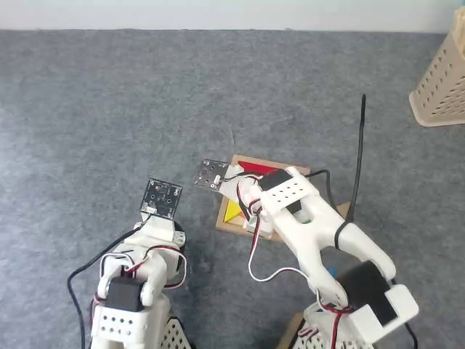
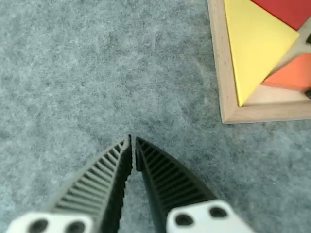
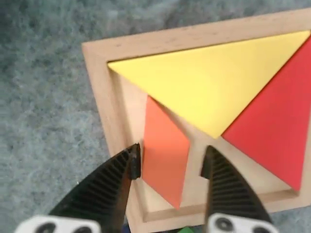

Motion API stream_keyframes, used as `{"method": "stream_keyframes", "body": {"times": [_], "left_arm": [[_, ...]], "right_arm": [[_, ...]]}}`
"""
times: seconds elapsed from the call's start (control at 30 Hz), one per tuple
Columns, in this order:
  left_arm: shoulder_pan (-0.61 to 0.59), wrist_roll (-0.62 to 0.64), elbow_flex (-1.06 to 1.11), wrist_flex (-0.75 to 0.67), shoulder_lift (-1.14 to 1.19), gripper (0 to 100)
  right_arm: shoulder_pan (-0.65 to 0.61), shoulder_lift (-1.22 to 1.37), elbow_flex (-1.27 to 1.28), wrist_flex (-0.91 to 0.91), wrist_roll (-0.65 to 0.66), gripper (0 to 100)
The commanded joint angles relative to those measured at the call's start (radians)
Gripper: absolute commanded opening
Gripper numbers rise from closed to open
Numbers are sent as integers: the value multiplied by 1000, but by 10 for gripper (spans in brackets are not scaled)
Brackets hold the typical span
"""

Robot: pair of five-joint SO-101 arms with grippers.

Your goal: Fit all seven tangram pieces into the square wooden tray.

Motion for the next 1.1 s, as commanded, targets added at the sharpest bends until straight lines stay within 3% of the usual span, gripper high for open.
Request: {"method": "stream_keyframes", "body": {"times": [0.0,0.13,0.37,0.53,0.8,1.07], "left_arm": [[6,8,-19,6,-21,12],[6,8,-19,6,-21,12],[6,8,-19,6,-21,12],[6,8,-19,6,-21,12],[6,8,-19,6,-21,12],[6,8,-19,6,-21,12]], "right_arm": [[-7,-18,-61,10,-17,221],[10,-25,-78,10,-61,215],[166,-205,-78,8,-193,39],[225,-188,-75,2,-230,8],[205,59,-80,-54,-140,7],[42,79,-80,-56,-146,7]]}}
